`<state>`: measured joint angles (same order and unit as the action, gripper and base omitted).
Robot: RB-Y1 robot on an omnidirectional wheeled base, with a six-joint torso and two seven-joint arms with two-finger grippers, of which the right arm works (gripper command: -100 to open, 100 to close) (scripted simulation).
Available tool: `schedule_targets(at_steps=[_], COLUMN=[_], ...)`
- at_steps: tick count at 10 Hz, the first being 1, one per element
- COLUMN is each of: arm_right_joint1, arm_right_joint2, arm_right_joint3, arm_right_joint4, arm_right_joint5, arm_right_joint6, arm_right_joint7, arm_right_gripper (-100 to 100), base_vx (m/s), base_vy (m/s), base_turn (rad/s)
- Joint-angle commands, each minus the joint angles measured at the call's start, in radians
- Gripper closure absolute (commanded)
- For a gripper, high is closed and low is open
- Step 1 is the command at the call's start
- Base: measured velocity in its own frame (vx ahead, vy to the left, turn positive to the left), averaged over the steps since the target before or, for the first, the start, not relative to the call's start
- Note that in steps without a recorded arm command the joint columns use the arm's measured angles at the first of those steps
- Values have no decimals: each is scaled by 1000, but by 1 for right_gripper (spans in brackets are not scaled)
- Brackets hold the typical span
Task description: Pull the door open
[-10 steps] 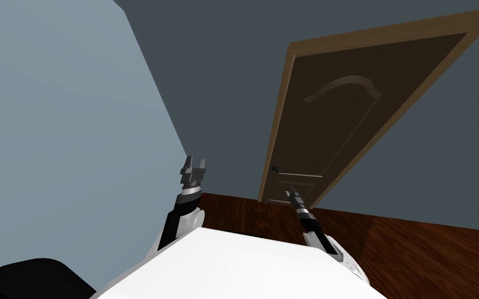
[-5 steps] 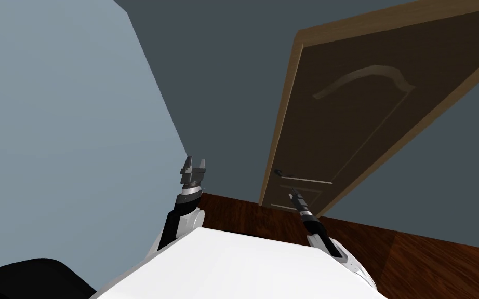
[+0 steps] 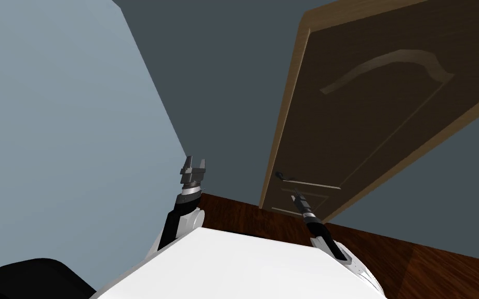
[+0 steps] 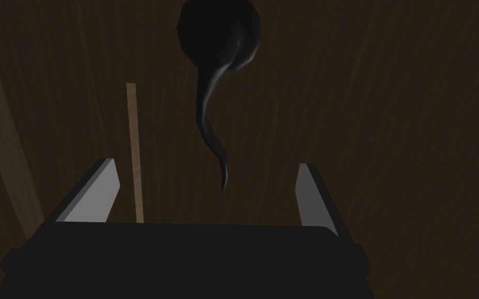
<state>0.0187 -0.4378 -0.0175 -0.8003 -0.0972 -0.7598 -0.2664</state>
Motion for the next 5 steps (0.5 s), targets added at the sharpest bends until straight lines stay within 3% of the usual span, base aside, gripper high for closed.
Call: schedule_targets(at_steps=[1,5], arm_right_joint1=[-4,-16], arm_right_joint2=[3,10], arm_right_joint3=[-6,-23], arm_right_joint4=[7,25], arm_right_joint5=[-2,-8], arm_right_joint6=[2,6], arm_right_joint7=[4,15], arm_right_gripper=[-100,-100], base_vx=[136,197], base_vy=[-8,-48], base_turn=[67,69])
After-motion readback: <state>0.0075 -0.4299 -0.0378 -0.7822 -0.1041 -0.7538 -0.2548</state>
